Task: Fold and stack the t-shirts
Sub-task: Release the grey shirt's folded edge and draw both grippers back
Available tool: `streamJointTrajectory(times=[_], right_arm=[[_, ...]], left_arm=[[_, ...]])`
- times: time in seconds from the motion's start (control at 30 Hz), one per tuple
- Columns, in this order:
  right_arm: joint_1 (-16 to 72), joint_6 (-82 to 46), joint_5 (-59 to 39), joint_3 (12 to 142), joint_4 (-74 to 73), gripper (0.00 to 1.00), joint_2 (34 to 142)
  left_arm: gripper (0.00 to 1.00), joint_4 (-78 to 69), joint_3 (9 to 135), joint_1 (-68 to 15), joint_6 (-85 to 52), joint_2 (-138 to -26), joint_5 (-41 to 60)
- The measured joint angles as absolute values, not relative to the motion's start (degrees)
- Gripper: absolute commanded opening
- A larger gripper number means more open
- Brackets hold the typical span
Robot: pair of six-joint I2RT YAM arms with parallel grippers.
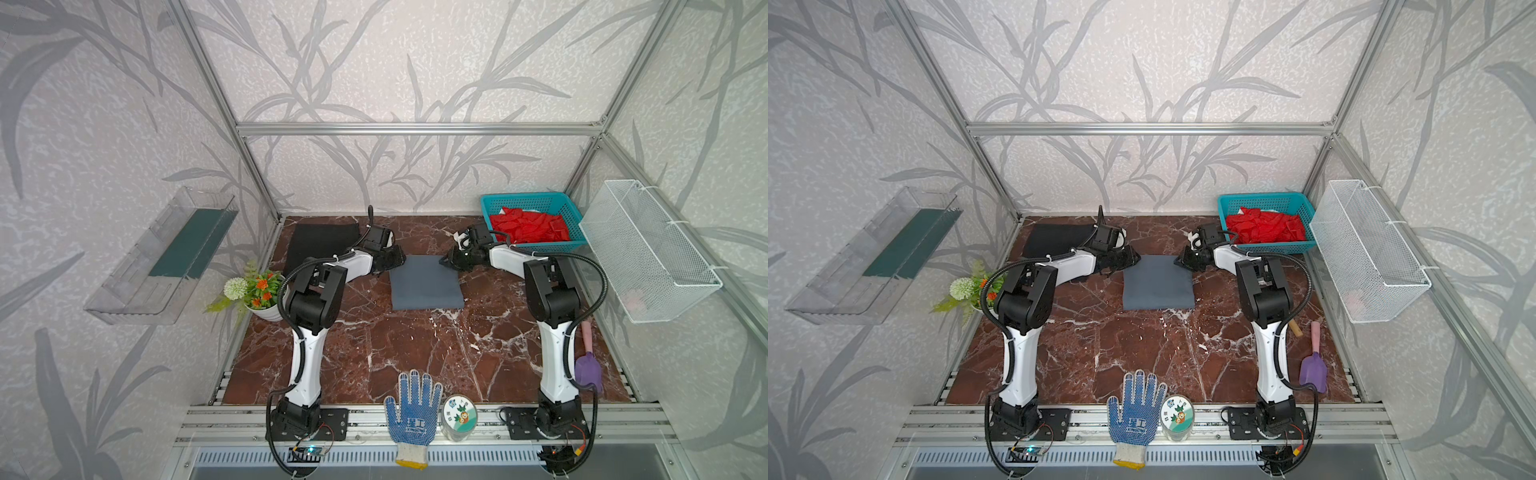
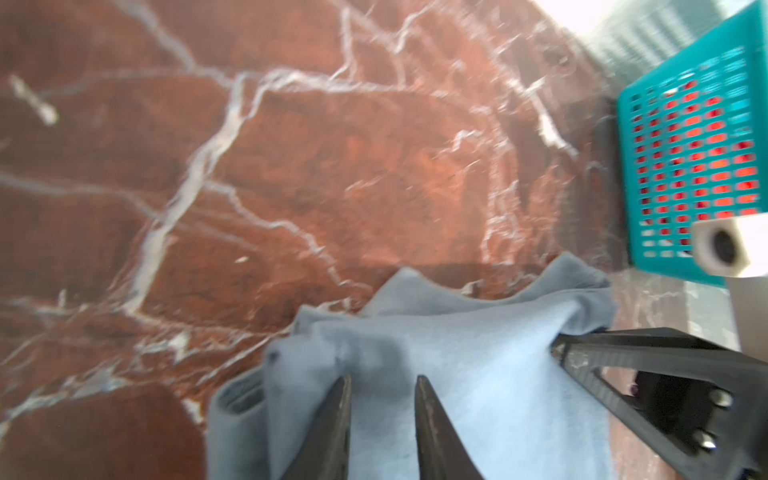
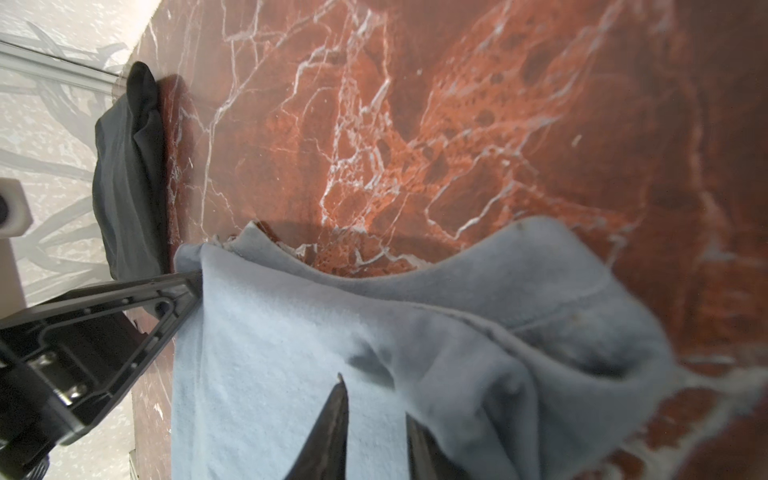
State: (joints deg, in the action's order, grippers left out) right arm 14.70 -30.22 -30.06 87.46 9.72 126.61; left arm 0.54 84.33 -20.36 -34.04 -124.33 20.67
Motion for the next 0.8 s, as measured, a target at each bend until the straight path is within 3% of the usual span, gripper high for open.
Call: streamJointTrajectory(times=[0.5, 0.8], right_arm=[[14.11, -30.65, -30.06, 93.54, 10.35, 0.27, 129.32], [13.17, -30.57, -30.87, 93.36, 9.67, 0.27, 131.11]], left_arm=[[0.29, -2.04, 98.45, -25.19, -37.85, -135.35, 24.73], [0.29, -3.6, 99.26, -24.69, -38.96, -137.75, 24.73]])
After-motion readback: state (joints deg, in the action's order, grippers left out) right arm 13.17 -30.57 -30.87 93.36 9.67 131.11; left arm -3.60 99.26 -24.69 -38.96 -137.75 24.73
